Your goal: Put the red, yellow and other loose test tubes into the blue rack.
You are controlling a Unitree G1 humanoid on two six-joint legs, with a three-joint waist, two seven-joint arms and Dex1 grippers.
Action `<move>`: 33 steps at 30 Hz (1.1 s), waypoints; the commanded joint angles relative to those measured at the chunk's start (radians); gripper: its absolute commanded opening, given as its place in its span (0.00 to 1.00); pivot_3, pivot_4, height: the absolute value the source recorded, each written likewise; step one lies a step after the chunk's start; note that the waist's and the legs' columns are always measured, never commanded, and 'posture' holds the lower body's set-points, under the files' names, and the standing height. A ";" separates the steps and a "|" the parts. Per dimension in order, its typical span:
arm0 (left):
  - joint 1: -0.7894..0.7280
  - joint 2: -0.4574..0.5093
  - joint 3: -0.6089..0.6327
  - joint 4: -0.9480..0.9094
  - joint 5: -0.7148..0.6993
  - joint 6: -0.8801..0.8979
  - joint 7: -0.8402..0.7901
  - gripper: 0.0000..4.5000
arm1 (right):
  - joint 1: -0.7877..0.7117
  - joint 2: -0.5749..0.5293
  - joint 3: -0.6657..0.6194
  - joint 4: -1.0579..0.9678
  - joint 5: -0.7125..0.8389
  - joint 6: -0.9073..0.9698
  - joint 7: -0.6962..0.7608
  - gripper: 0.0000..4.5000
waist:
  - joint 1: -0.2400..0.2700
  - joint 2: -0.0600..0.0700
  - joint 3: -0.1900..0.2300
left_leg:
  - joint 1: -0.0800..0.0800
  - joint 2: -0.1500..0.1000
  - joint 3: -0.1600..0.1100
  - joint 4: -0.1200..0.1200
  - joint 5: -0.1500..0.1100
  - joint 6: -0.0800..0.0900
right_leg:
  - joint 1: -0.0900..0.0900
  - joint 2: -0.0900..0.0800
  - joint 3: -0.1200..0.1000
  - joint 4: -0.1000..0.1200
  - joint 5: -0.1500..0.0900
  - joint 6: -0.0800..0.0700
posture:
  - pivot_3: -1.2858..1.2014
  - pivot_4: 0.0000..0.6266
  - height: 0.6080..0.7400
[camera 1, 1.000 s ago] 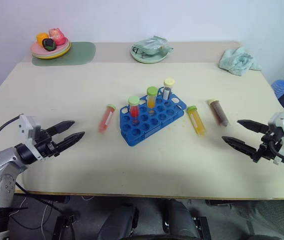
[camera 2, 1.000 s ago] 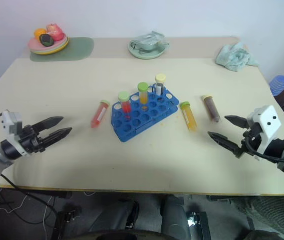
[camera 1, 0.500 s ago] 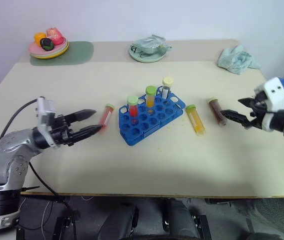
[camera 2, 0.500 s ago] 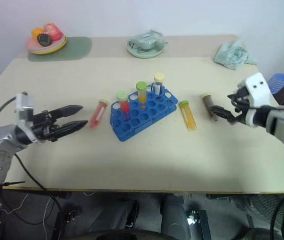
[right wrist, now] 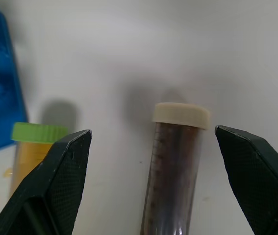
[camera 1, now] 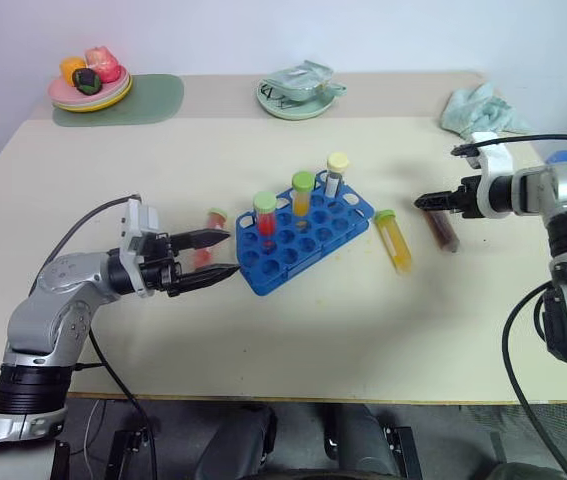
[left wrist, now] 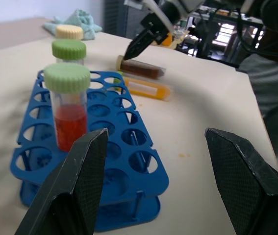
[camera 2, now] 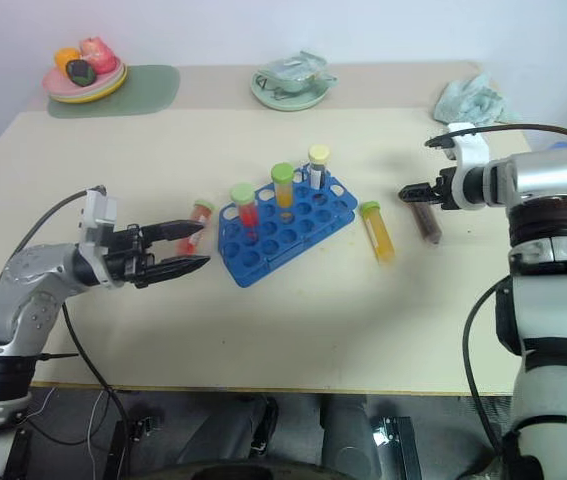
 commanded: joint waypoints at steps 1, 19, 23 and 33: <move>-0.002 -0.003 0.007 -0.029 -0.002 -0.013 -0.002 0.71 | -0.036 0.019 0.030 0.105 -0.082 -0.105 0.027 0.92 | -0.002 0.000 0.000 | 0.000 0.000 0.000 0.000 0.000 0.000 | 0.000 0.000 0.000 0.000 0.000 0.000 | 0.52 0.24 1.00; 0.048 -0.010 0.023 -0.071 -0.013 -0.009 0.030 0.72 | -0.086 0.091 0.052 0.125 -0.233 -0.269 0.153 0.20 | -0.026 0.001 0.000 | 0.000 0.002 0.000 0.014 0.005 -0.009 | 0.000 0.004 0.001 0.014 0.010 -0.006 | 0.52 0.24 1.00; 0.045 -0.013 0.023 -0.066 -0.013 -0.010 0.034 0.72 | -0.005 0.058 0.002 -0.138 -0.162 -0.231 0.243 0.20 | -0.032 0.001 0.000 | 0.000 0.003 0.001 0.013 0.006 -0.010 | -0.001 0.005 0.001 0.014 0.010 -0.007 | 0.52 0.24 1.00; 0.057 -0.041 0.032 -0.041 0.000 -0.032 0.053 0.72 | 0.419 0.392 -0.410 -0.976 0.303 -0.270 0.059 0.20 | -0.028 0.000 0.000 | 0.000 0.004 0.002 0.014 0.006 -0.009 | 0.000 0.006 0.003 0.013 0.012 -0.006 | 0.52 0.24 1.00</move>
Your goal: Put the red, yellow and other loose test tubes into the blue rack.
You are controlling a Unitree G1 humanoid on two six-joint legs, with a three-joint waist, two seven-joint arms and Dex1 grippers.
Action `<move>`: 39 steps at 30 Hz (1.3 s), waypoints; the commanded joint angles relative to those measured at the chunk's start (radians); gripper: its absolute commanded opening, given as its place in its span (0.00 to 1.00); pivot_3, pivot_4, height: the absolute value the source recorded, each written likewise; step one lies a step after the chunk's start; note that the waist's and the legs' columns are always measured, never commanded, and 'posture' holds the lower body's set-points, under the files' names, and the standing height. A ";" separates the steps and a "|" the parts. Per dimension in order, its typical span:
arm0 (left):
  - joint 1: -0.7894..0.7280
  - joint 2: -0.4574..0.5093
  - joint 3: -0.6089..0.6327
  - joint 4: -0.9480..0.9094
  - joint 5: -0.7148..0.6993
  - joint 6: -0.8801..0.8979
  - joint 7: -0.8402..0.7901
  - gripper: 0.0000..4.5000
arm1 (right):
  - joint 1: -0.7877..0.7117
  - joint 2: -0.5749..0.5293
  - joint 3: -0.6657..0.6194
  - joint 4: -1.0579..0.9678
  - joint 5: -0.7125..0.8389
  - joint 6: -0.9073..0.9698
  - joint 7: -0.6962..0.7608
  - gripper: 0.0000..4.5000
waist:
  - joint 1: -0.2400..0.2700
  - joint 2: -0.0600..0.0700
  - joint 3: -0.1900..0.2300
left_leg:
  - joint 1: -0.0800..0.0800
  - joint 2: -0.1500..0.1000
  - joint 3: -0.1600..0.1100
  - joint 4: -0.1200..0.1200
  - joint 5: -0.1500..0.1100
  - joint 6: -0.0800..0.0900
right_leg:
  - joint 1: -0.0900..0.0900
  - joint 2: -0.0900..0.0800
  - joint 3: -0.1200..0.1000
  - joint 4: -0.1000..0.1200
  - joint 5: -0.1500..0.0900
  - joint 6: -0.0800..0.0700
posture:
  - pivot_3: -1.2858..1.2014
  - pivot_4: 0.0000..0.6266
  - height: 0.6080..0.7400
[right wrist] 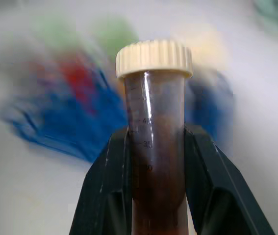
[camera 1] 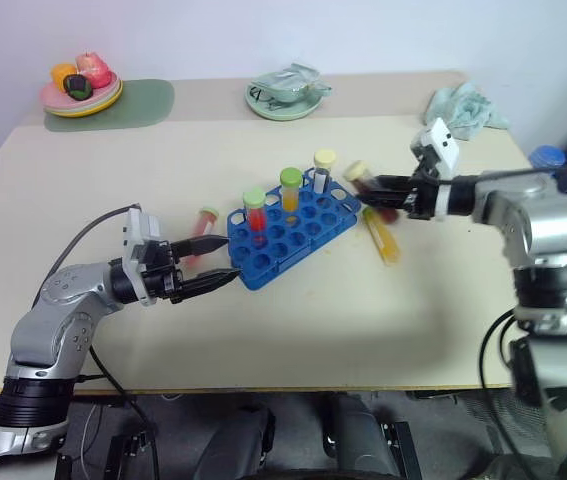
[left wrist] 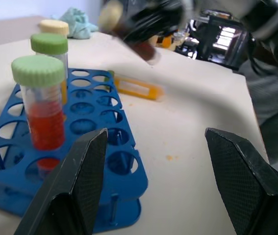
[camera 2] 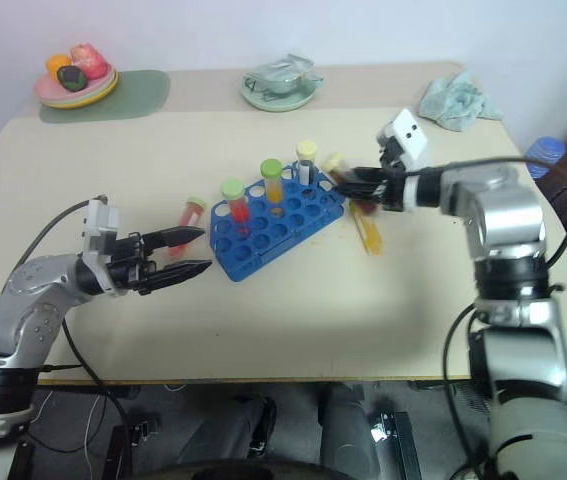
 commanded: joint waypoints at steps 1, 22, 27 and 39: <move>-0.001 -0.003 0.017 -0.004 0.002 -0.023 0.002 0.72 | 0.037 0.169 -0.109 -0.092 0.104 -0.131 -0.160 0.20 | 0.000 0.000 0.000 | 0.001 0.000 0.000 0.000 0.000 -0.001 | 0.001 0.000 0.000 0.000 0.002 0.000 | 0.52 0.24 1.00; 0.007 -0.004 0.032 -0.013 -0.006 -0.024 0.031 0.72 | 0.041 0.502 -0.128 0.566 0.031 -1.021 -0.323 0.20 | -0.030 0.001 0.000 | 0.002 0.008 0.002 -0.001 0.004 -0.006 | -0.001 0.010 0.002 0.000 0.006 -0.006 | 0.52 0.24 1.00; 0.018 0.005 0.038 -0.041 -0.015 -0.008 0.046 0.72 | -0.007 0.500 -0.133 0.696 0.022 -1.072 -0.320 0.20 | -0.033 0.001 0.000 | 0.003 0.010 0.002 -0.001 0.004 -0.007 | -0.001 0.012 0.003 0.000 0.007 -0.008 | 0.52 0.24 1.00; 0.035 0.011 0.049 -0.085 -0.024 0.017 0.071 0.72 | -0.103 0.473 -0.153 0.971 -0.019 -1.196 -0.354 0.20 | -0.051 0.001 -0.001 | 0.005 0.012 0.004 -0.002 0.005 -0.009 | 0.000 0.014 0.005 0.001 0.008 -0.009 | 0.52 0.24 1.00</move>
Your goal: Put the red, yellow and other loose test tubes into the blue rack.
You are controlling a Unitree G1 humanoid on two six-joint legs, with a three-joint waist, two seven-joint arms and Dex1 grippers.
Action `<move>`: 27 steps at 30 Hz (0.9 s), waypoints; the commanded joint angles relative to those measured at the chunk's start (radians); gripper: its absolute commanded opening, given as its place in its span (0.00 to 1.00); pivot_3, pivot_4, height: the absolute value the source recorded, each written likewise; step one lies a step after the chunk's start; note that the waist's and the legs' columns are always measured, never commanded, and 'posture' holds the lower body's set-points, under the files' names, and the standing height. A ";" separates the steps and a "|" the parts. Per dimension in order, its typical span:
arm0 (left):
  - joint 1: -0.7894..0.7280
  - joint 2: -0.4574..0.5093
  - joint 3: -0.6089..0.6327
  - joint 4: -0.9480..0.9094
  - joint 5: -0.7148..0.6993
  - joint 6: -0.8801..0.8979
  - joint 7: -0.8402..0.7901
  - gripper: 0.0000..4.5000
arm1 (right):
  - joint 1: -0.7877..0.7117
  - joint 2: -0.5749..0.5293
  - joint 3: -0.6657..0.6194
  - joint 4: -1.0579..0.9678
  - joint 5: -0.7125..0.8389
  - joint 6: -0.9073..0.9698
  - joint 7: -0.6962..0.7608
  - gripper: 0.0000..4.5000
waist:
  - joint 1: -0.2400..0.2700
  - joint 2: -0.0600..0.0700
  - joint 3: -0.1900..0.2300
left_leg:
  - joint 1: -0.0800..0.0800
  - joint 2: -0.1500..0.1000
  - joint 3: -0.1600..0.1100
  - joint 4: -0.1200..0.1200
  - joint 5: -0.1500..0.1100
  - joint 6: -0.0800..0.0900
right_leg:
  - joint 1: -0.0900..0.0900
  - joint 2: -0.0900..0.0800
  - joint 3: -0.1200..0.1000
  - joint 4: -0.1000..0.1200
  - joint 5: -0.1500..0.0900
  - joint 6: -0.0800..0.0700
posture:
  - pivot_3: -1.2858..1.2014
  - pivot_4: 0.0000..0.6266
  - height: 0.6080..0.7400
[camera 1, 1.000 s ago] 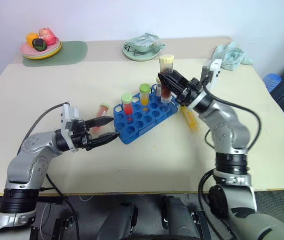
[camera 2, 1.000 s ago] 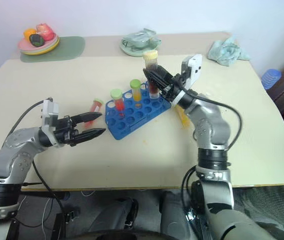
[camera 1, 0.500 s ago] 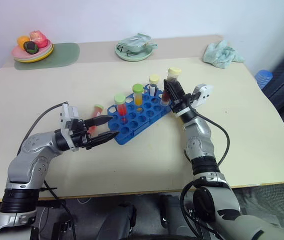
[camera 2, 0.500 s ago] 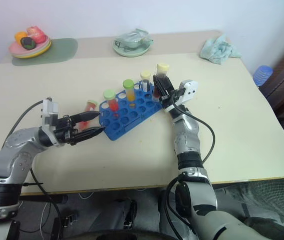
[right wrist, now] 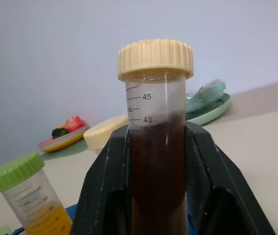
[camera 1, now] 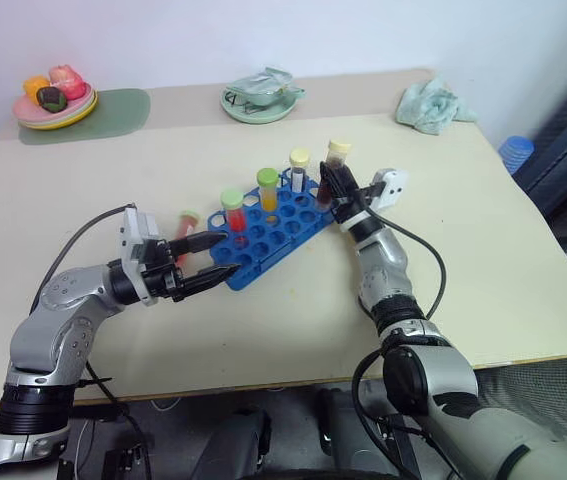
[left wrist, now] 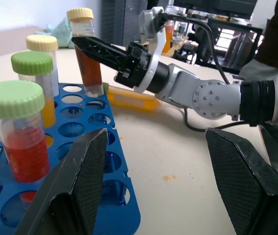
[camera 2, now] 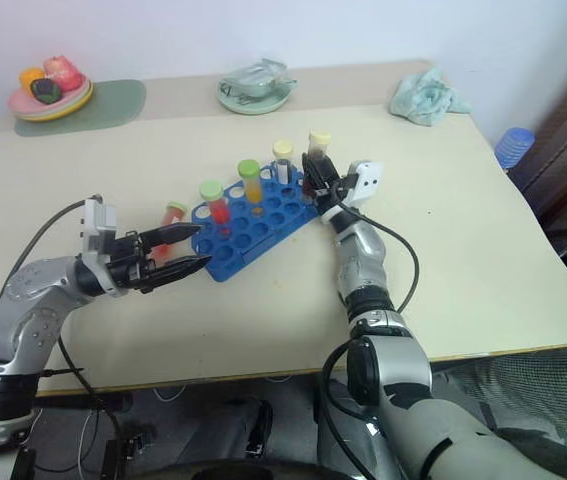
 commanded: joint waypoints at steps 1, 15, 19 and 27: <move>0.008 0.012 0.034 -0.037 -0.019 -0.002 0.005 0.72 | -0.009 -0.012 -0.002 0.051 -0.028 -0.059 -0.033 0.20 | 0.001 0.000 0.000 | 0.000 0.000 0.000 0.000 0.000 0.000 | 0.000 0.000 0.000 0.000 0.000 0.000 | 0.52 0.24 1.00; 0.015 -0.011 0.025 -0.034 -0.013 -0.013 0.018 0.72 | 0.066 0.001 0.101 -0.051 -0.183 -0.305 -0.114 0.99 | -0.001 0.000 0.000 | 0.004 0.001 0.006 -0.002 0.000 0.000 | 0.000 0.002 0.007 0.002 0.000 0.000 | 0.52 0.24 1.00; 0.011 -0.025 0.011 -0.031 -0.008 -0.017 0.018 0.72 | 0.117 -0.034 0.137 -0.244 -0.184 -0.193 -0.120 0.99 | 0.002 0.000 0.000 | 0.005 0.001 0.009 -0.003 0.000 0.000 | 0.000 0.002 0.009 0.002 0.000 0.000 | 0.52 0.24 1.00; -0.010 -0.050 -0.015 -0.013 0.004 -0.024 0.010 0.72 | 0.269 -0.261 0.163 -1.071 -0.201 0.718 -0.326 0.99 | 0.026 0.000 0.000 | 0.003 0.001 0.011 -0.003 -0.001 0.001 | -0.003 0.002 0.011 0.002 0.000 0.000 | 0.52 0.24 1.00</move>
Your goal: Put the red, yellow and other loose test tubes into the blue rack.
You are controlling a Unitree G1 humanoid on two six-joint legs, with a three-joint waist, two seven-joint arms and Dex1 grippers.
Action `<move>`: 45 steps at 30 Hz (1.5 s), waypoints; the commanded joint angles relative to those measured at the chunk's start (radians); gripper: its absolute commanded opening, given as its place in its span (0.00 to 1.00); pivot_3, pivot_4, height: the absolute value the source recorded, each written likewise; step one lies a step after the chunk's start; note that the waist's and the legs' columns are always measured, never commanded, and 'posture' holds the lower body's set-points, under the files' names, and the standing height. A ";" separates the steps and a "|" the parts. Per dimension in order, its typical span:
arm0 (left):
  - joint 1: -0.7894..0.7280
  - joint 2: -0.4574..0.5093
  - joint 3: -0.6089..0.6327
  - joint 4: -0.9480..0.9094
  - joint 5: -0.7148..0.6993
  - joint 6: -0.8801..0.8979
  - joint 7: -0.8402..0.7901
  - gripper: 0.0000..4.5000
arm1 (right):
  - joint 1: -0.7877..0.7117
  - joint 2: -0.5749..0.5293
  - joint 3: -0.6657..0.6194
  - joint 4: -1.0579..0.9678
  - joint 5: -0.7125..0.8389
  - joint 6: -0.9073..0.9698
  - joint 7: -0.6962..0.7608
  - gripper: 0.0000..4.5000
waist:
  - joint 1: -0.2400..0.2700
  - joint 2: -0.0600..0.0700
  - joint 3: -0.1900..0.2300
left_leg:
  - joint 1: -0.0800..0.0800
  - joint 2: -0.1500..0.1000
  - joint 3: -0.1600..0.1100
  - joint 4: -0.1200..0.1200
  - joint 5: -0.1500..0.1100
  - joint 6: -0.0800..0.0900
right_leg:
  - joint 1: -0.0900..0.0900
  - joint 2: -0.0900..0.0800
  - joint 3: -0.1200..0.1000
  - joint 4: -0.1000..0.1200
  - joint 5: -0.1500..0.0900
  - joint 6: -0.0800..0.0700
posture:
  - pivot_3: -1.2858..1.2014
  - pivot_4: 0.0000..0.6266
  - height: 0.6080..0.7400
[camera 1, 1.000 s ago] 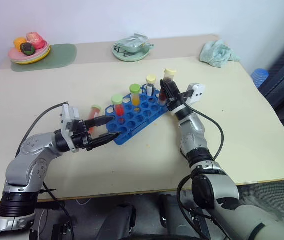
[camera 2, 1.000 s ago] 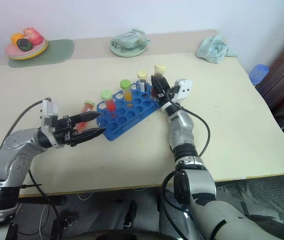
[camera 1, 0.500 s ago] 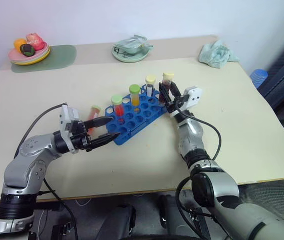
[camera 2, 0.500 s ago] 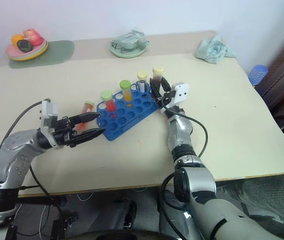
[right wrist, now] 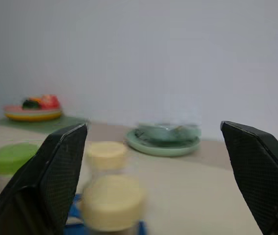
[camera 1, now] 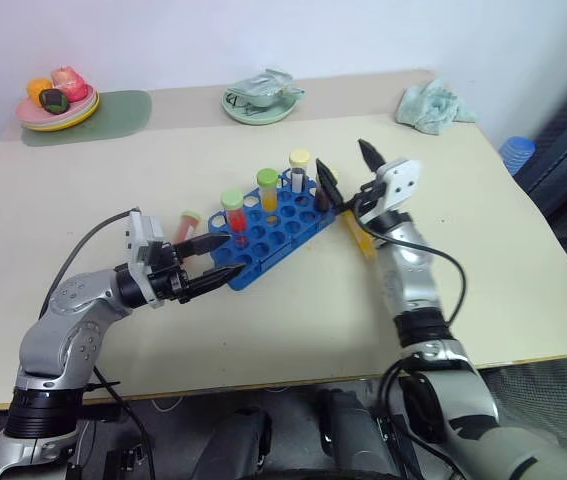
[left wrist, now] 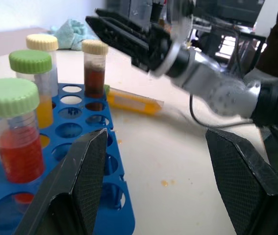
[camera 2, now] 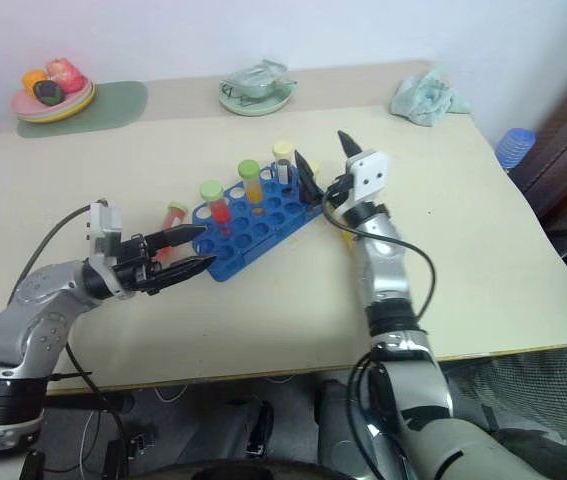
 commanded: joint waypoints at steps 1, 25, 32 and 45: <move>-0.013 -0.002 -0.007 -0.009 -0.003 -0.017 -0.019 0.72 | 0.026 -0.097 -0.012 -0.390 0.063 0.487 -0.072 0.99 | 0.006 0.000 0.000 | -0.001 0.000 0.001 0.000 0.000 0.000 | -0.001 0.000 0.001 0.000 0.000 0.000 | 0.52 0.24 1.00; -0.022 -0.018 -0.069 -0.011 0.046 -0.063 -0.055 0.72 | -0.328 -0.347 0.159 0.121 0.195 1.177 0.088 0.99 | 0.011 -0.001 0.000 | -0.002 0.002 0.009 0.001 -0.003 0.005 | 0.000 0.000 0.004 -0.004 0.002 0.003 | 0.52 0.24 1.00; 0.034 -0.009 -0.053 -0.070 0.035 -0.047 -0.014 0.72 | -0.443 -0.313 0.283 0.382 0.077 1.051 0.185 0.99 | 0.009 -0.001 0.000 | -0.003 0.002 0.009 0.002 -0.003 0.005 | -0.001 0.000 0.004 -0.005 0.002 0.003 | 0.52 0.24 1.00; 0.044 -0.007 -0.051 -0.086 0.021 -0.030 0.013 0.72 | -0.441 -0.298 0.344 0.388 -0.023 0.989 0.311 0.19 | 0.008 -0.002 0.000 | -0.002 0.002 0.009 0.002 -0.003 0.005 | -0.001 0.000 0.004 -0.004 0.002 0.003 | 0.52 0.24 1.00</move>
